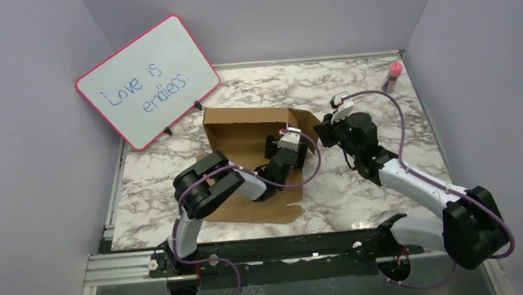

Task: Fold the paper box

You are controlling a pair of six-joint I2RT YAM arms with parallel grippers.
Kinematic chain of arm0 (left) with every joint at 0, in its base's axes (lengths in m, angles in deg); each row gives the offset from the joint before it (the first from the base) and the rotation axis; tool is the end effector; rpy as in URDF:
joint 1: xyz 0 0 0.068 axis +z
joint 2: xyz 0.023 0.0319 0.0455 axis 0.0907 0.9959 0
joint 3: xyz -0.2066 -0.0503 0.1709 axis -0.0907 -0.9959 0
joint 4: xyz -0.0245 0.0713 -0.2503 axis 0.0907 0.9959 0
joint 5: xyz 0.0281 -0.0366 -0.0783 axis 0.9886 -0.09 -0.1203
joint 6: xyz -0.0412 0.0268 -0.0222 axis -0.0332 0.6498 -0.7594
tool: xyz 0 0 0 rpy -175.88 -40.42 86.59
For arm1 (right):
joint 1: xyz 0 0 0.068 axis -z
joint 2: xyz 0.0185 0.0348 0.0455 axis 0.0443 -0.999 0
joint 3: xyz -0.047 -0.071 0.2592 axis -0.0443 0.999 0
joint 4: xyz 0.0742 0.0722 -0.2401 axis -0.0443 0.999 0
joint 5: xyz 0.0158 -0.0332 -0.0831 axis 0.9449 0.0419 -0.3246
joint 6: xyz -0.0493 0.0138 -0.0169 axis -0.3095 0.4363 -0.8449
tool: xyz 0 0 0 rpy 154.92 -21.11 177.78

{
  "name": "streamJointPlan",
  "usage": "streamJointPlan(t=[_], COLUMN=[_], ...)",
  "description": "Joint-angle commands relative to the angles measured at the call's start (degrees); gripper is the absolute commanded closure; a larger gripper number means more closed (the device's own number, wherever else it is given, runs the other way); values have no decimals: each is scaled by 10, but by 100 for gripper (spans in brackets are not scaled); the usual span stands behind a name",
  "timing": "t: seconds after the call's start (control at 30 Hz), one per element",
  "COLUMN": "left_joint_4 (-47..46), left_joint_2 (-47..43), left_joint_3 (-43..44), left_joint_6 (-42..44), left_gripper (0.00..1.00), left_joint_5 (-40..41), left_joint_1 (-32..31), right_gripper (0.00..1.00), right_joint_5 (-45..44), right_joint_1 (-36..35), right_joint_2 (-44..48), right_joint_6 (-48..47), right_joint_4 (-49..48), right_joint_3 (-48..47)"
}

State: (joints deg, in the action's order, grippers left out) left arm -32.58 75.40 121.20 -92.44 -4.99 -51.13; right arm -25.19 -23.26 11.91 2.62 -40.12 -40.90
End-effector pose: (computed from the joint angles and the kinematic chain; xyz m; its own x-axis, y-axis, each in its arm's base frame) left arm 0.2334 -0.3136 0.1219 -0.2289 0.1312 -0.9646 0.3493 0.9359 0.0444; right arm 0.2343 0.1144 0.2430 -0.3066 -0.0016 -0.9518 -0.4212 0.8970 0.1342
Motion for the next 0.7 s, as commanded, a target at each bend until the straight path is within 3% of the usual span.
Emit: streamJointPlan(t=[0.0, 0.27, 0.67], left_joint_4=[-41, -56, -79], left_joint_2=[-13, -37, -71], left_joint_3=[-24, -63, -80], left_joint_6=[-46, -95, -88], left_gripper=[18, 32, 31], left_joint_5=[32, 16, -96], left_joint_1=[19, 45, 97], right_gripper=[94, 95, 98], right_joint_5=[11, 18, 60], right_joint_1=[-3, -2, -3], right_joint_2=[14, 15, 4], right_joint_6=[-7, -14, -28], right_joint_4=[-12, -14, -9], right_joint_3=[9, 8, -5])
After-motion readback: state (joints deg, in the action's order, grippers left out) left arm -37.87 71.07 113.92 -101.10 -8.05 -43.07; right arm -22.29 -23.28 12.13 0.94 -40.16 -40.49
